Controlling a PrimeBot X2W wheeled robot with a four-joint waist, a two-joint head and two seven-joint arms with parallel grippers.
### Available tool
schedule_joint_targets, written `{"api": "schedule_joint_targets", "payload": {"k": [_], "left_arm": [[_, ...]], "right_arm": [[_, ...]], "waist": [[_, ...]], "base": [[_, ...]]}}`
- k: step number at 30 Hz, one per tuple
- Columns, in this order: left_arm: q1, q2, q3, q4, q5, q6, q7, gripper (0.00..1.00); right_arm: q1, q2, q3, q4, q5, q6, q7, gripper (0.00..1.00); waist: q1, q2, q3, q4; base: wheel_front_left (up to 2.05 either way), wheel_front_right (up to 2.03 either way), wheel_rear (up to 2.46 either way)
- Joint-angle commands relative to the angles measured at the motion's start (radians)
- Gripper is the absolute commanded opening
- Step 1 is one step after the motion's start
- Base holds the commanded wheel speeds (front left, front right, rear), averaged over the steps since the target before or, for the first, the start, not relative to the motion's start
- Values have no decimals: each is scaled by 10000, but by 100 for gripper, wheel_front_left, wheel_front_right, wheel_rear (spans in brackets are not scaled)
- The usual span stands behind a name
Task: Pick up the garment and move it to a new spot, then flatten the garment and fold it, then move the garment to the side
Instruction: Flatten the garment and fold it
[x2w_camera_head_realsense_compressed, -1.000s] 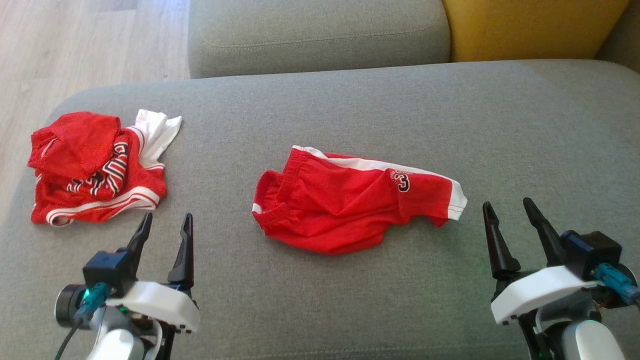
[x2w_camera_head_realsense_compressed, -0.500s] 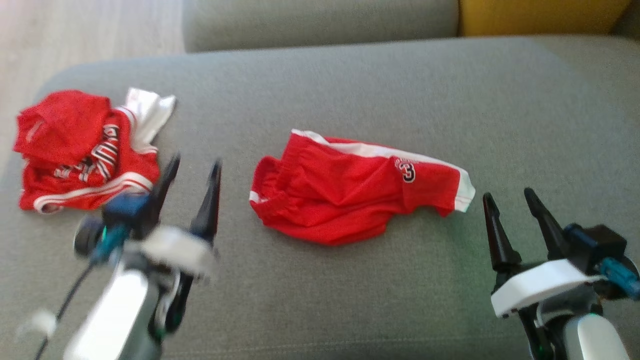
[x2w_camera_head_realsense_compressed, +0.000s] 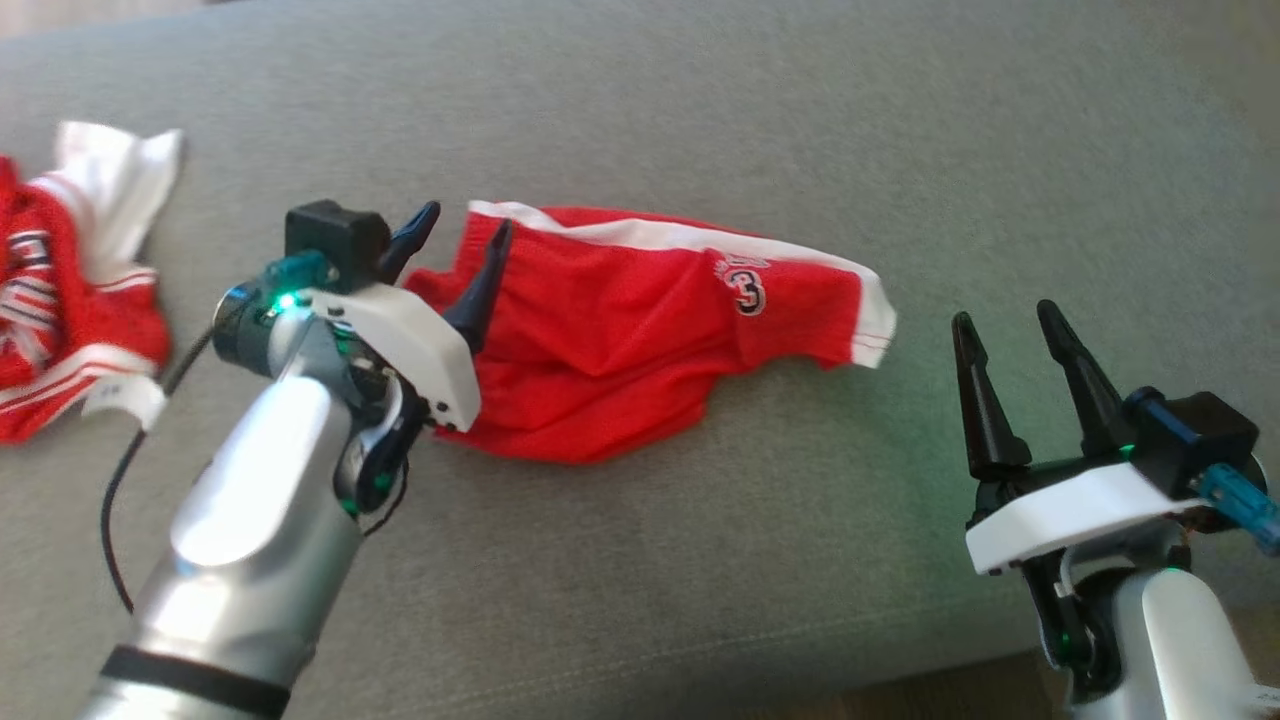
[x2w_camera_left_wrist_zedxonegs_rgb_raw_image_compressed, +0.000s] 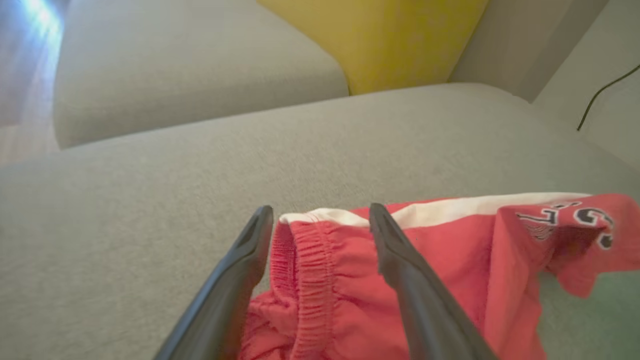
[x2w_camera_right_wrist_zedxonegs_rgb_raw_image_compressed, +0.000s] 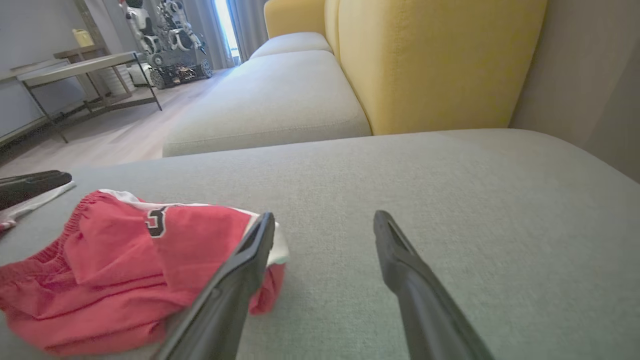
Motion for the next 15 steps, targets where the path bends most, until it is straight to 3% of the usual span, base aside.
{"api": "schedule_joint_targets", "payload": {"k": [1,10,11,12,13,15], "left_arm": [[-588,182,323,-7,-79,-106,90,100],[-1224,-51,479,1564,-783,-510,526,99],[-1251,-79,485,1547,-843,-566,436,48],[-1275,-79,463,1502,-842,-609,317,19],[-1276,-69,428,1442,-826,-641,212,0],[-1261,-10,371,1231,-740,-674,-61,0]], "right_arm": [[-399,-41,241,-290,-29,40,-145,100],[-587,-41,258,-40,69,40,-362,100],[-601,-41,243,-26,65,40,-366,100],[-608,-41,216,-18,60,40,-368,100],[-610,-41,197,-12,53,40,-366,100],[-604,-41,186,-5,51,40,-347,100]], "waist": [[0,0,313,-330],[0,0,538,-418],[0,0,533,-384],[0,0,519,-336],[0,0,495,-284],[0,0,439,-168]], "base": [[0,0,0],[0,0,0],[0,0,0],[0,0,0],[0,0,0],[0,0,0]]}}
